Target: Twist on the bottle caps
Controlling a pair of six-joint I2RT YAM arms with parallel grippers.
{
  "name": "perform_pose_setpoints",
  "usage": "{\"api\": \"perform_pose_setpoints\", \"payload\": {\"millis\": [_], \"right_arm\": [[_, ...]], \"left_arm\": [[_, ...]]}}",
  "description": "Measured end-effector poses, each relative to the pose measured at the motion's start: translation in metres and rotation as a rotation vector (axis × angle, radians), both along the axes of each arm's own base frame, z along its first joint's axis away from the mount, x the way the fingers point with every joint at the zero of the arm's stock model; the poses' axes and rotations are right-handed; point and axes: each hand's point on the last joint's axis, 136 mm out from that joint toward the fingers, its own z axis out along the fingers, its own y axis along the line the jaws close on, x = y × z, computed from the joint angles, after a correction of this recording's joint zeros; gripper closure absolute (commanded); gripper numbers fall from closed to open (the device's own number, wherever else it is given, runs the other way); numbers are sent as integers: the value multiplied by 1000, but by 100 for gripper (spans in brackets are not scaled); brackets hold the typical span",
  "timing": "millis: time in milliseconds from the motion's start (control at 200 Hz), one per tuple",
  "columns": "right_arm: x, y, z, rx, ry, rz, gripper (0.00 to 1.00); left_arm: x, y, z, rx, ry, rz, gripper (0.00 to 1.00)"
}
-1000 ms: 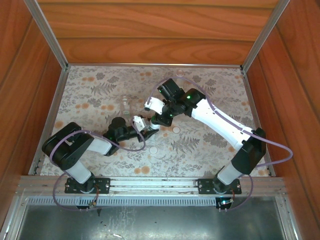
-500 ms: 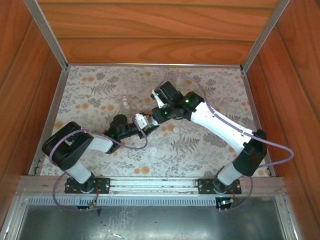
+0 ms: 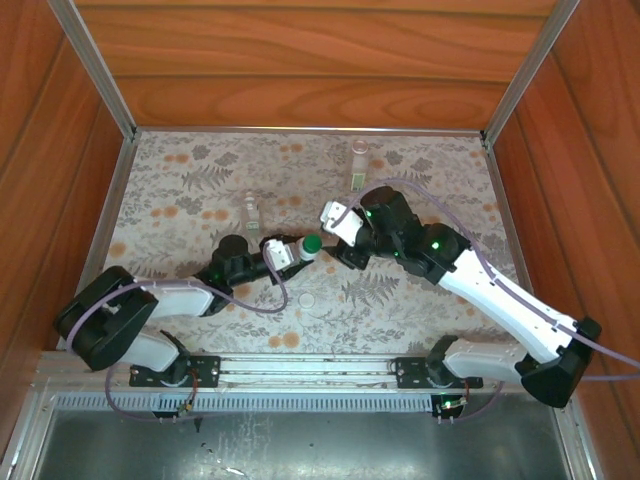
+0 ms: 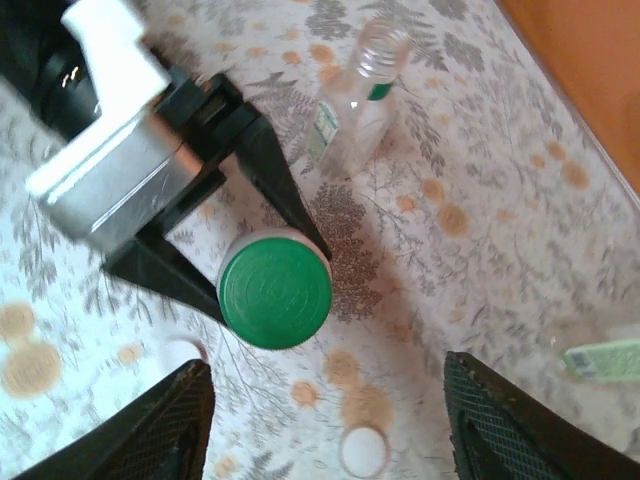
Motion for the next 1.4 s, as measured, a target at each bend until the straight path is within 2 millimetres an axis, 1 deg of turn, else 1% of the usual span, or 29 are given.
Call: {"api": "perform_pose_setpoints", "payload": {"millis": [135, 240, 310, 515, 595, 790, 949, 1079, 1279, 1329, 1404], "right_arm": [[-14, 3, 6, -58, -88, 189, 37], [-17, 9, 7, -93, -112, 271, 38], [-16, 15, 2, -122, -115, 309, 38], [-23, 22, -27, -223, -78, 395, 38], [-25, 23, -34, -247, -69, 411, 37], [-21, 24, -44, -286, -68, 413, 42], [-16, 26, -50, -303, -68, 405, 42], [-13, 28, -54, -310, -69, 401, 45], [-12, 29, -58, -321, -62, 404, 60], [-11, 30, -58, -322, -59, 403, 62], [-11, 30, -59, -324, -59, 404, 62]], "left_arm": [[-7, 2, 4, 49, -51, -5, 42], [-10, 4, 1, 85, -66, -4, 42], [-10, 5, -3, 107, -68, -4, 42], [-11, 7, -12, 144, -56, -1, 42], [-11, 7, -13, 146, -55, 2, 42], [-11, 7, -13, 147, -55, 2, 42], [-13, 6, -13, 148, -55, -4, 42], [-13, 5, -13, 147, -56, -6, 42], [-14, 5, -13, 150, -55, -4, 42], [-13, 6, -14, 153, -52, -1, 42], [-13, 6, -14, 154, -51, 0, 42]]}}
